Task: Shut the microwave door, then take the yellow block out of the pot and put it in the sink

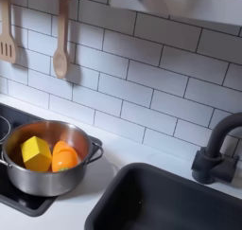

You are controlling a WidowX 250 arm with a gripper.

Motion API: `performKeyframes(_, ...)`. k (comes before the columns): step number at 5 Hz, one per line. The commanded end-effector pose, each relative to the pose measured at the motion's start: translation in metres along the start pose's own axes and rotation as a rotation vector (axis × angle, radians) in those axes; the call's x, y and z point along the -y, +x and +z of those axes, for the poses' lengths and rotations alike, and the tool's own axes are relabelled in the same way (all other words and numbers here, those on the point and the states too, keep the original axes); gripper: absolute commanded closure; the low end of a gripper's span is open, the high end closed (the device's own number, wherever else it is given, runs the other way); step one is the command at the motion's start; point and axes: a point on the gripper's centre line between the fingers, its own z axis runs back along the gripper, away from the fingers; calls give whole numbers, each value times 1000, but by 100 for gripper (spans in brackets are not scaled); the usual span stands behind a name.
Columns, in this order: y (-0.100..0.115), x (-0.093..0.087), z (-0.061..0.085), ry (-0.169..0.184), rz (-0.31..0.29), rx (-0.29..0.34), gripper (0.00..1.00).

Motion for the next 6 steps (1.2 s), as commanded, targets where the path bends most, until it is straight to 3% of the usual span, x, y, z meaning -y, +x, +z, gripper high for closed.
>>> performKeyframes(1, 10, 1, -3, -5, -6, 20, 100)
performKeyframes(6, 15, 5, -6, -22, -43, 41, 100)
